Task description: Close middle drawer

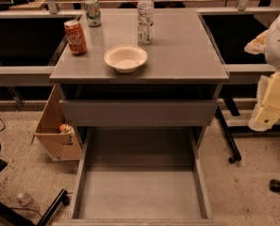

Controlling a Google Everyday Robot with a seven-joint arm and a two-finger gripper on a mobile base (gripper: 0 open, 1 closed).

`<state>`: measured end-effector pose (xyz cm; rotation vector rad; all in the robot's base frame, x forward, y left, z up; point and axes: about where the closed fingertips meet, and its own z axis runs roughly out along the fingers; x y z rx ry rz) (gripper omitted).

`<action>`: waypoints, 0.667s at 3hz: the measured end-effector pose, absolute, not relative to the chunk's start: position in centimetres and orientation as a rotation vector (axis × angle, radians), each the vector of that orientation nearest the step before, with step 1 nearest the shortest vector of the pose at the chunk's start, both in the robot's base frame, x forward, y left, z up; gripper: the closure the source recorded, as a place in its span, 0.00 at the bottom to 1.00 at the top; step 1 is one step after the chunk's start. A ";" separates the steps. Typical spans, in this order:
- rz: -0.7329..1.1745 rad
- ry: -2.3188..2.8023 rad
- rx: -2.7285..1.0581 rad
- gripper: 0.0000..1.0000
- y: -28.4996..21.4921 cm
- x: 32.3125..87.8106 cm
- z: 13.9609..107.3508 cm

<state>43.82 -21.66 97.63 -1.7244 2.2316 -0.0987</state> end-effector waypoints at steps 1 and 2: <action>-0.100 2.231 -1.724 0.00 -21.6 43.7 97.3; -0.116 2.230 -1.722 0.00 -21.3 42.2 93.9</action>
Offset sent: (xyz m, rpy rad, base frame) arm -0.0439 0.0079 -0.1092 -0.0195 -0.0093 -0.0067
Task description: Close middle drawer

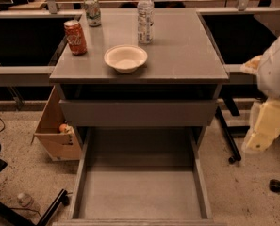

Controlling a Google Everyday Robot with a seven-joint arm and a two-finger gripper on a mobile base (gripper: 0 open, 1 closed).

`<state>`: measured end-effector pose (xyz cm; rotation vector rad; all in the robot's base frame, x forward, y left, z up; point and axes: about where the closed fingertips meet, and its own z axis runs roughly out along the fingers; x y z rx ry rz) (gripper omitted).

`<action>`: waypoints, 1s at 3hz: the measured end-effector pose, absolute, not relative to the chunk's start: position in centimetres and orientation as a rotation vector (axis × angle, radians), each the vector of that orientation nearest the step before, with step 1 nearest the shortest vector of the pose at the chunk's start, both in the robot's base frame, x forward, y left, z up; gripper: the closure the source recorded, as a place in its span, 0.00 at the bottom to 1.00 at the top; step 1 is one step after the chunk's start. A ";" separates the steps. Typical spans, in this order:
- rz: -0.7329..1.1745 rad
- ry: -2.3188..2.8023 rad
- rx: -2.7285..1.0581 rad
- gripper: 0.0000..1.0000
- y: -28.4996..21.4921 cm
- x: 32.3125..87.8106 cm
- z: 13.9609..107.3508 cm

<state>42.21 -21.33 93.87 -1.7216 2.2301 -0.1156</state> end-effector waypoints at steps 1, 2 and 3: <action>-0.229 2.231 -1.696 0.00 -21.5 40.7 90.0; -0.362 2.290 -1.707 0.00 -22.8 38.7 82.1; -0.370 2.383 -1.750 0.00 -24.1 35.8 74.6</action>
Offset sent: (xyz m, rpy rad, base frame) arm -0.0900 -0.0354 -0.2486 -0.2951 0.1057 -0.0806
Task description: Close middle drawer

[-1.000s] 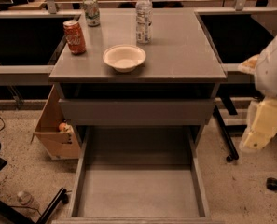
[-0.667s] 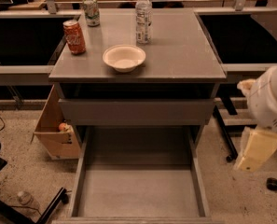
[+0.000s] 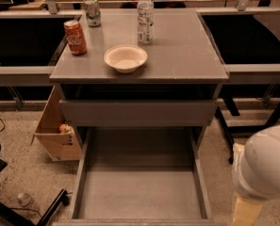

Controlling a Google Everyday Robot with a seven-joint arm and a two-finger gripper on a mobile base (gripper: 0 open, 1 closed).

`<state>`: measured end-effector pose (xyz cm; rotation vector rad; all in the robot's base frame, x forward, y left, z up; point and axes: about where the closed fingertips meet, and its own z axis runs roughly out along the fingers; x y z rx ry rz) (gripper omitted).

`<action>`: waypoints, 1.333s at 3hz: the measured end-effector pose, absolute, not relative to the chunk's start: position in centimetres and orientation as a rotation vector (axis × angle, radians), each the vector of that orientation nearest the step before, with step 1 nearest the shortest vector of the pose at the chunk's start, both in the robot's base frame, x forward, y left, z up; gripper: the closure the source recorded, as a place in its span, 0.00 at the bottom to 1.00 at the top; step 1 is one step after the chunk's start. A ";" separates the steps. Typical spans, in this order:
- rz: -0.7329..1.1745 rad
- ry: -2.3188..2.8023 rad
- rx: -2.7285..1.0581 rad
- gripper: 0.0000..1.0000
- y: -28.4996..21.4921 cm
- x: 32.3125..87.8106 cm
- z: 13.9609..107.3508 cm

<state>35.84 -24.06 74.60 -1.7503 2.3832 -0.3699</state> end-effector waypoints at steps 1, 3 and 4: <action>-0.359 2.415 -1.770 0.00 -24.5 34.5 73.0; -0.292 2.439 -1.773 0.00 -24.2 31.2 69.7; -0.237 2.464 -1.794 0.18 -24.9 27.4 64.4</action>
Offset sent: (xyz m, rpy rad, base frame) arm -0.0151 -0.0053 -0.0172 -0.0137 0.0376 -0.0061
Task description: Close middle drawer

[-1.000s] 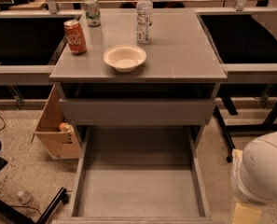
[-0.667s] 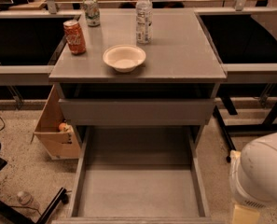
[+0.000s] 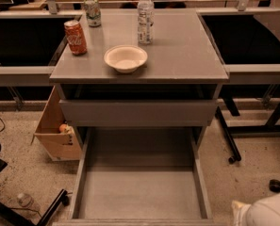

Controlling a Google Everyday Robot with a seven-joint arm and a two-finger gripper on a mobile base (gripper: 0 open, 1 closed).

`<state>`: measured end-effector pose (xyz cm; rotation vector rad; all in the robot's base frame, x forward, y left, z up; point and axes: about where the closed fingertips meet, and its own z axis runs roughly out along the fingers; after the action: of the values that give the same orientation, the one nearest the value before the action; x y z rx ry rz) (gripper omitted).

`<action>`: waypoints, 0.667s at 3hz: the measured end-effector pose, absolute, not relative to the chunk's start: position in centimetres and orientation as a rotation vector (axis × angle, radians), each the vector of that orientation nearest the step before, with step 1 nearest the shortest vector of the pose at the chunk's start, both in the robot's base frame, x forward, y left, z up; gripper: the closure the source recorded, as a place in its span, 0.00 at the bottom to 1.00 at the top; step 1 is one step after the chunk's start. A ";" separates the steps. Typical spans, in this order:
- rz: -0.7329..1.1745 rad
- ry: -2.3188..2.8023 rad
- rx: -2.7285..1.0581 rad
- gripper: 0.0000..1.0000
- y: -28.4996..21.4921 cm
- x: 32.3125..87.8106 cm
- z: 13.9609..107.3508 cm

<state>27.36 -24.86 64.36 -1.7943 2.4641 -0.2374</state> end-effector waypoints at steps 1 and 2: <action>-0.175 2.458 -1.814 0.42 -25.2 24.6 58.6; -0.119 2.428 -1.816 0.66 -25.3 24.5 53.7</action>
Offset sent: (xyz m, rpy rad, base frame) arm -0.0269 -0.0049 -0.1827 0.1330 0.0405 0.0548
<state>24.50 -25.34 53.66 -1.8163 2.4279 -0.1187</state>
